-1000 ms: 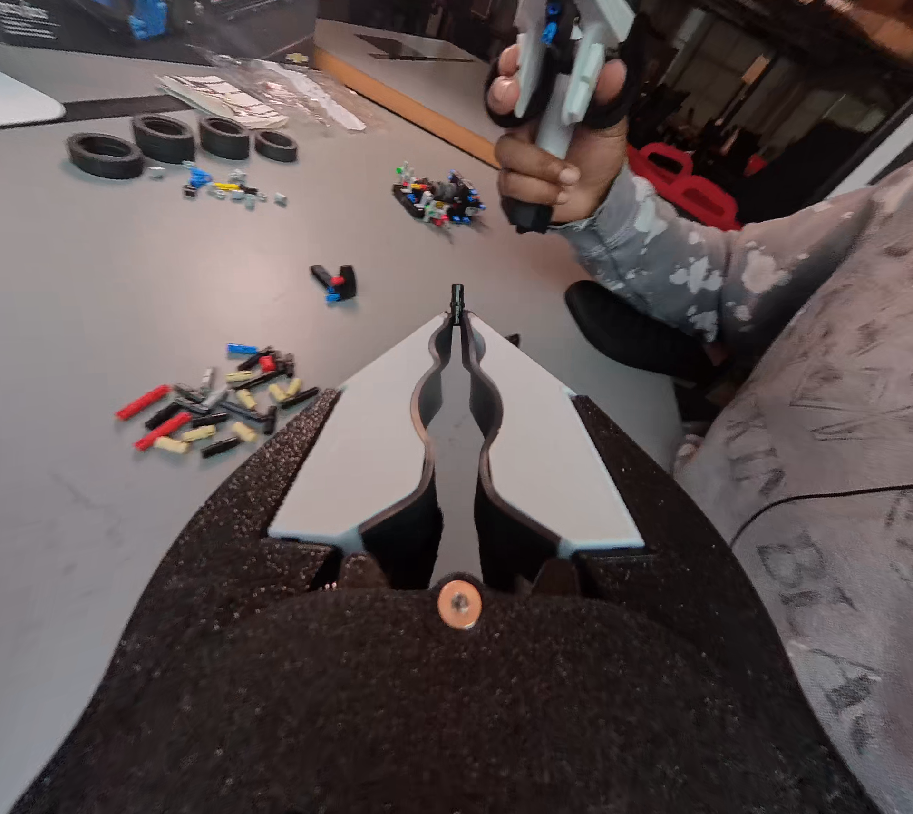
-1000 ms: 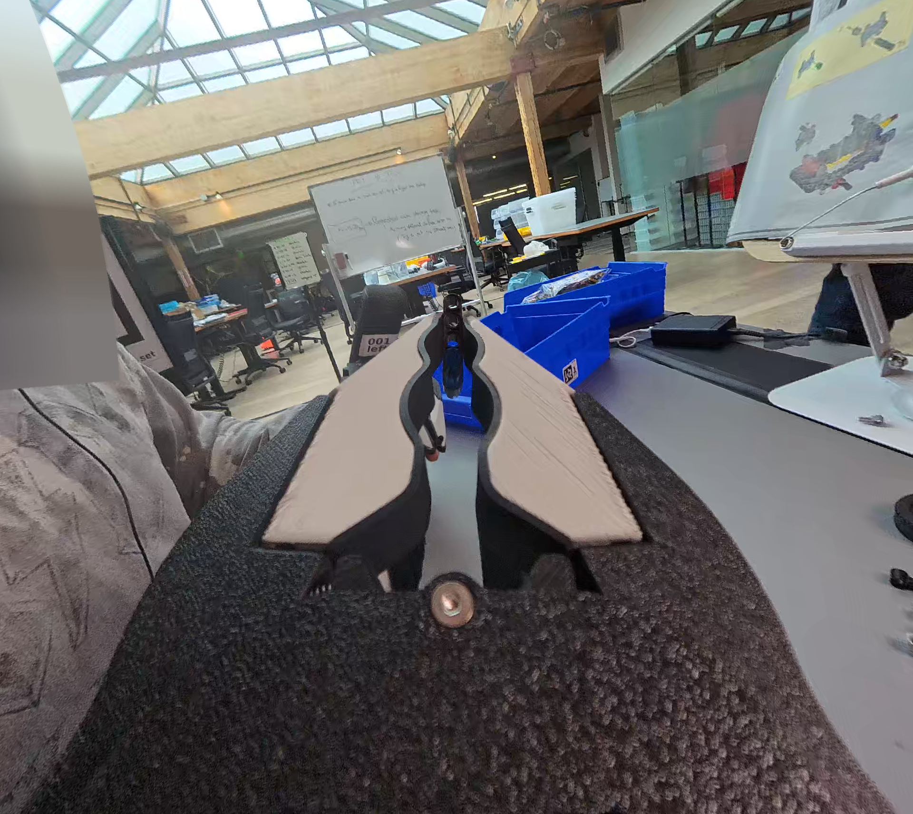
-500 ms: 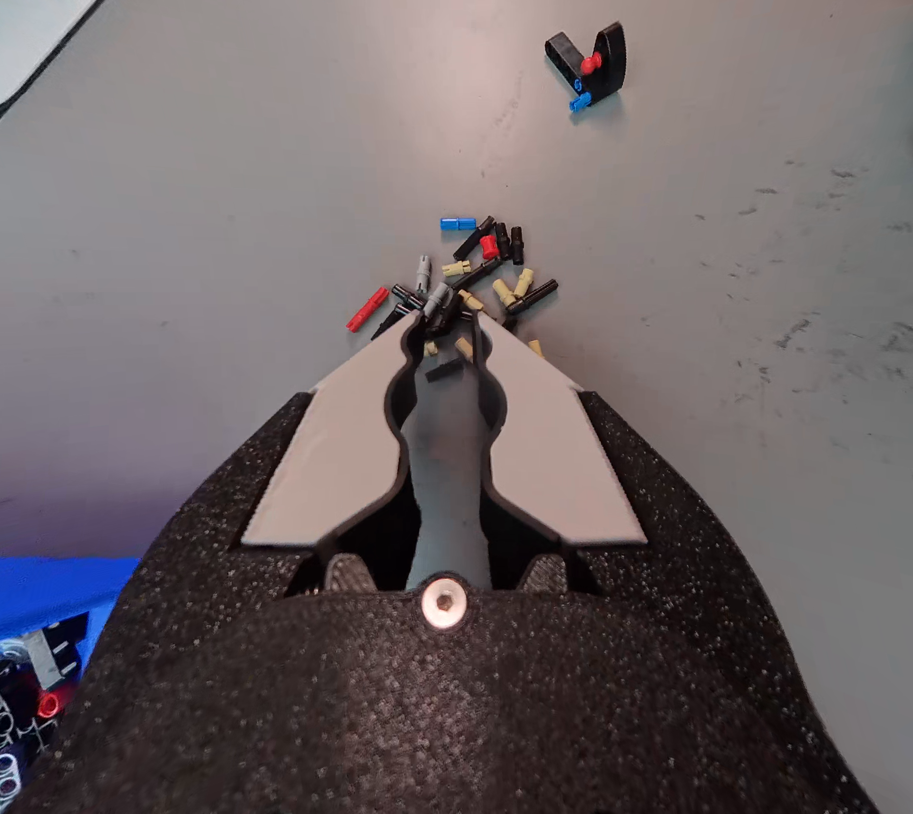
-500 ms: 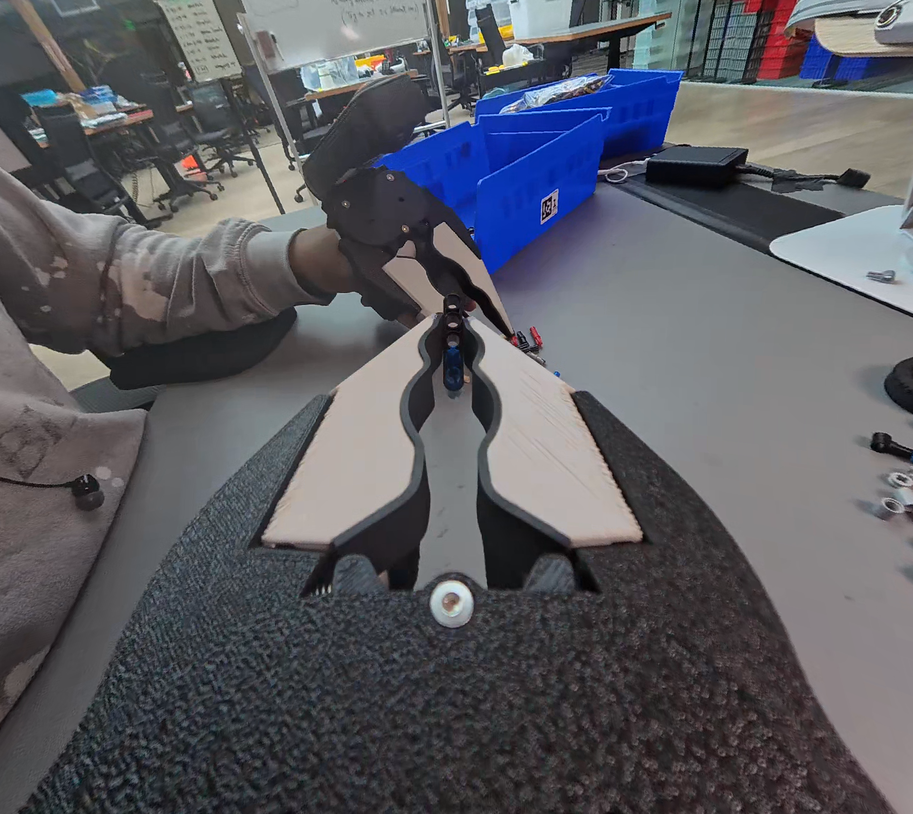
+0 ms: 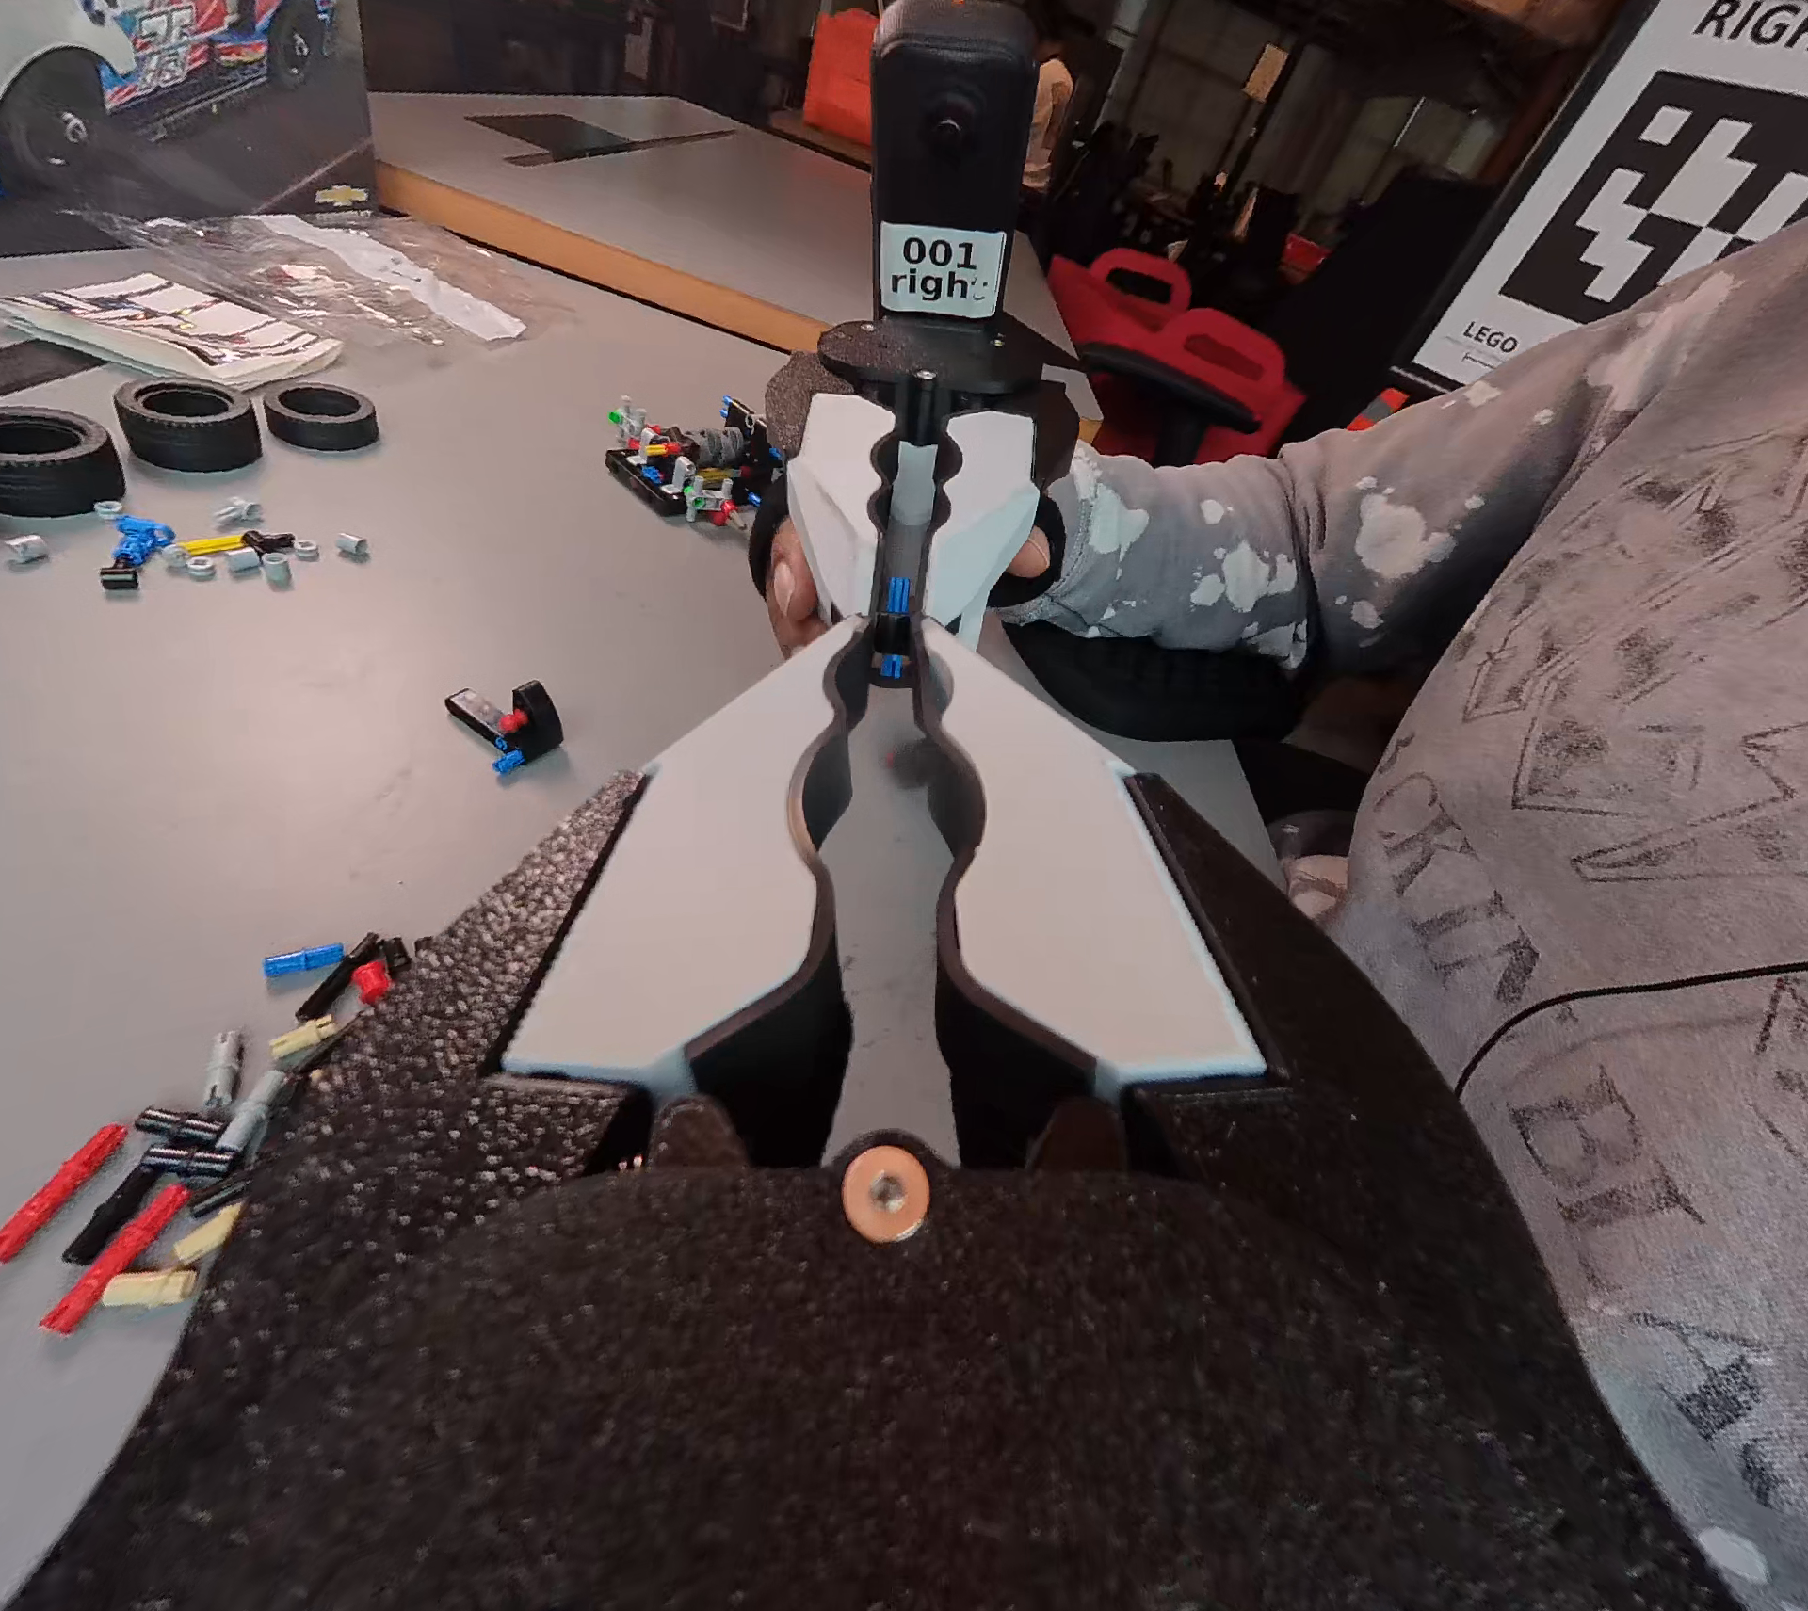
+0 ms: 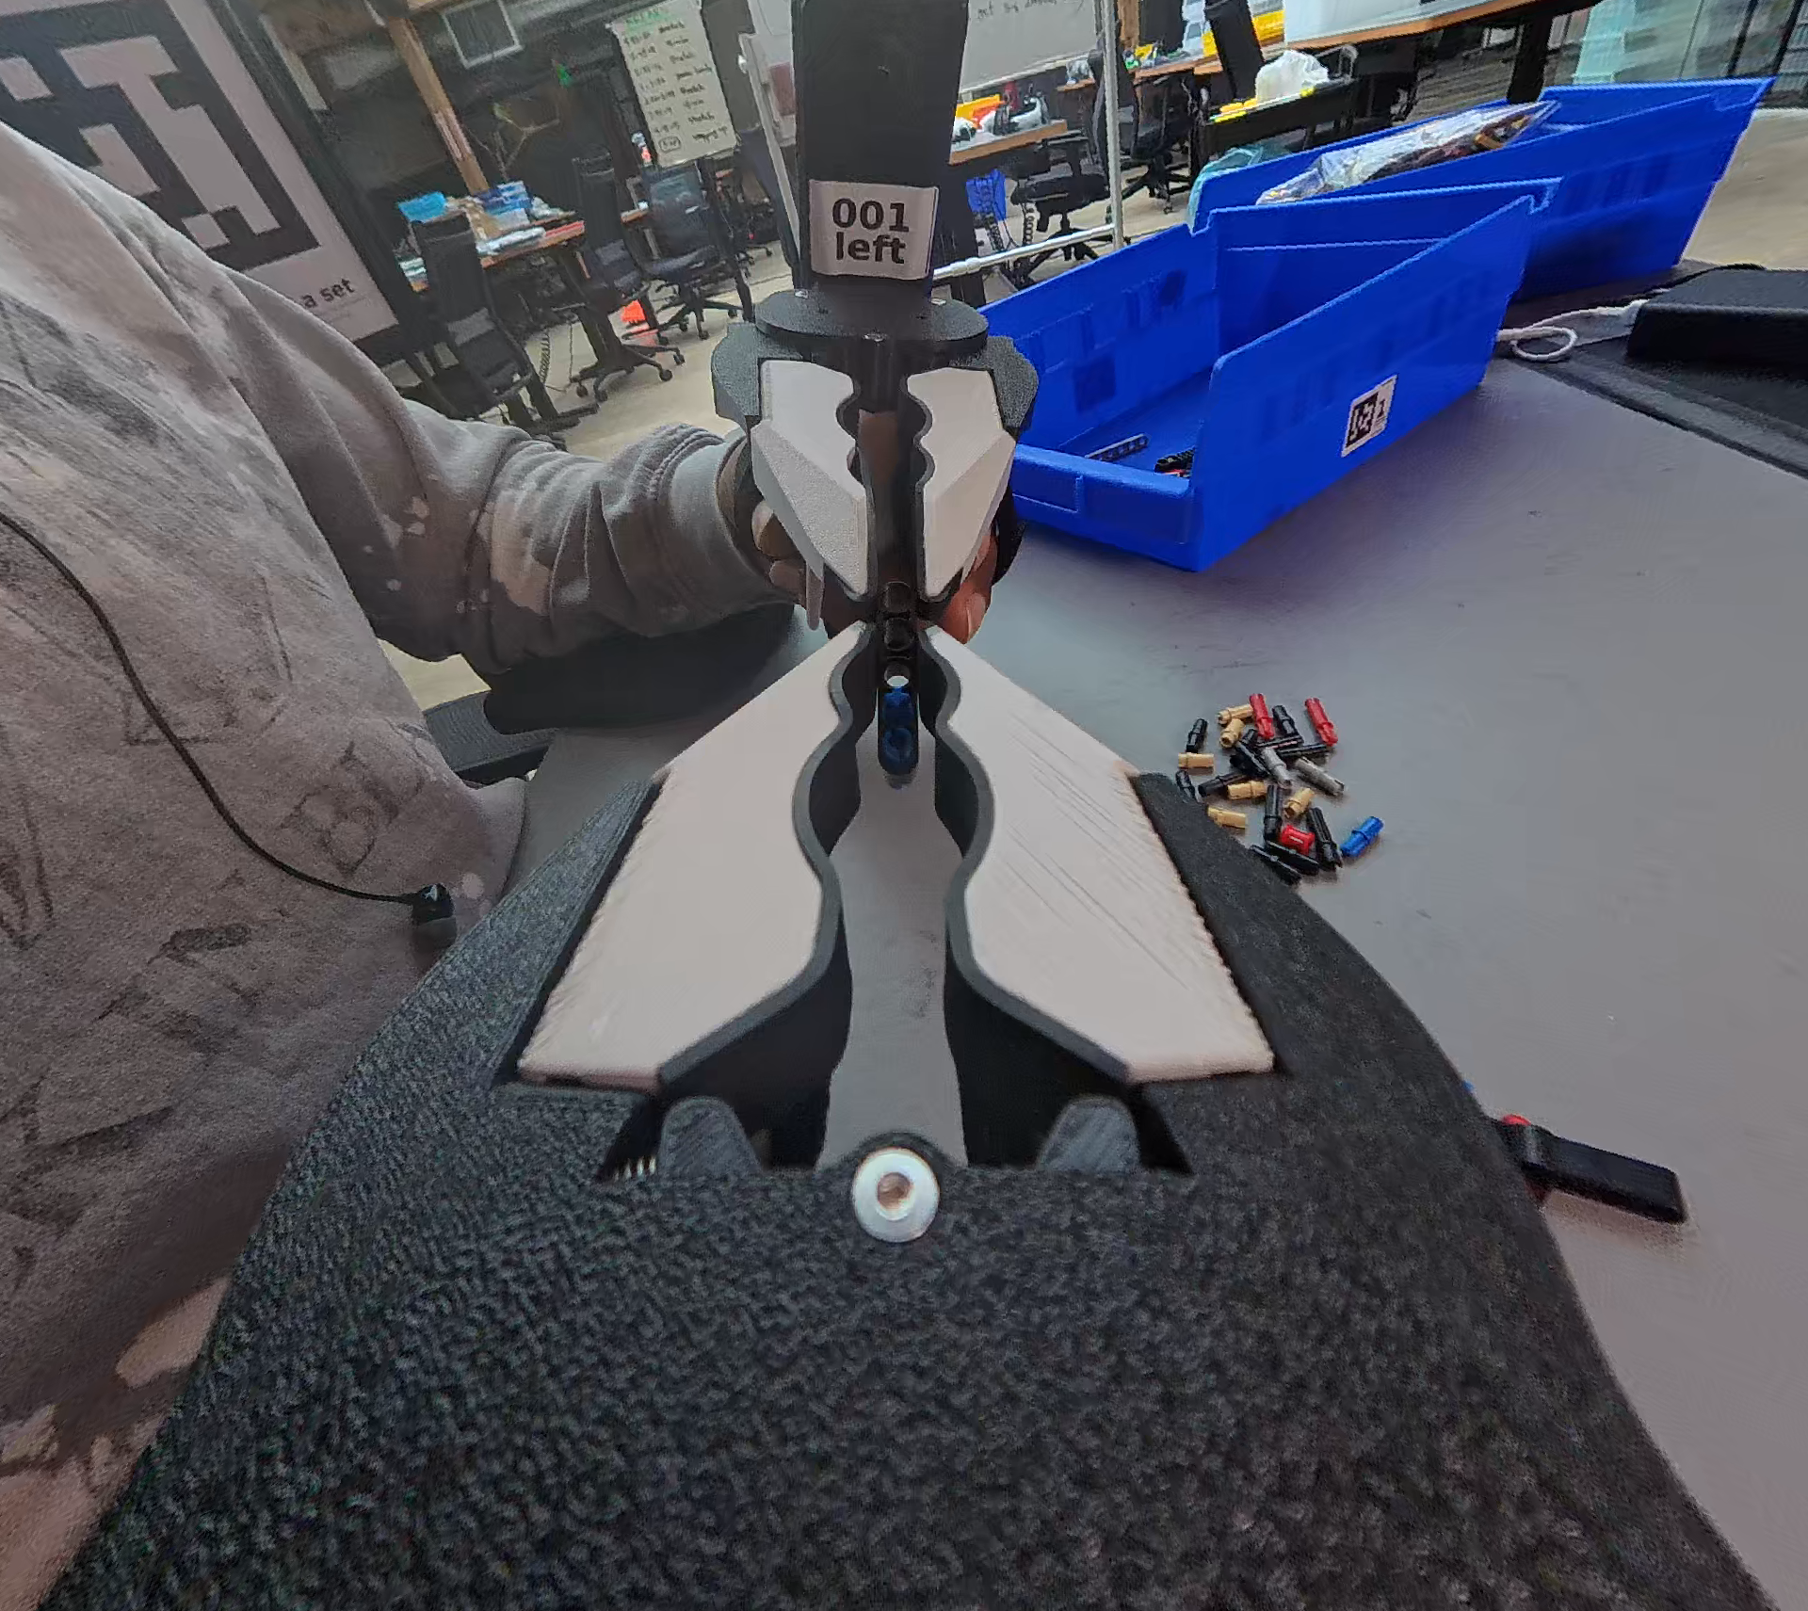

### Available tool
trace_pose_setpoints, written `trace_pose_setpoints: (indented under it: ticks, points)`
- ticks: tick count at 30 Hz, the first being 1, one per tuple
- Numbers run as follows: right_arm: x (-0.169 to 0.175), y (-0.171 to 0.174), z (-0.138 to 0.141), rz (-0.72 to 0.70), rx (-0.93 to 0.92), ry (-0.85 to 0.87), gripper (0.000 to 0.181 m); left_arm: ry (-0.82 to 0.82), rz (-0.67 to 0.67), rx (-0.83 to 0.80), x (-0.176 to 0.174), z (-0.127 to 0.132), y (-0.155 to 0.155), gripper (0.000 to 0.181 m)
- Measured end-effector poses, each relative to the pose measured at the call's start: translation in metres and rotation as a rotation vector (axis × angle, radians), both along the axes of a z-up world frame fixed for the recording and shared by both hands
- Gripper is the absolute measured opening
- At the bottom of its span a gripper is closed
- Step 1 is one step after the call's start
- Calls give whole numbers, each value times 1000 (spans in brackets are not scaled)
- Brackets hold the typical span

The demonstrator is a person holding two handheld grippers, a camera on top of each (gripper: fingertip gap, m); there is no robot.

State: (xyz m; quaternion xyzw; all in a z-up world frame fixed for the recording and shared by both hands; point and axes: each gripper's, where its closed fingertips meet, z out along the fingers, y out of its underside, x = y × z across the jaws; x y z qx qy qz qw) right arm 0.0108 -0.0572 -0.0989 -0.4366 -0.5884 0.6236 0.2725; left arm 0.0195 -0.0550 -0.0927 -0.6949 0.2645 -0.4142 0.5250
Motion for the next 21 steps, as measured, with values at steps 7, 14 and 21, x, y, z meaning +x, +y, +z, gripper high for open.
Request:
trace_pose_setpoints:
  ticks: [7, 14, 21]
  points:
    - [-2, -8, -2, 7, 52, 0, 7, -29, -9, -9, 3, 0, -3, 10]
    - [-3, -8, 0, -8, 65, 11, 7, -26, -2, 5, 2, 2, -4, 7]
    - [-2, -11, 2, -21, 122, 60, 7, -47, -6, 38, 0, 5, -10, 7]
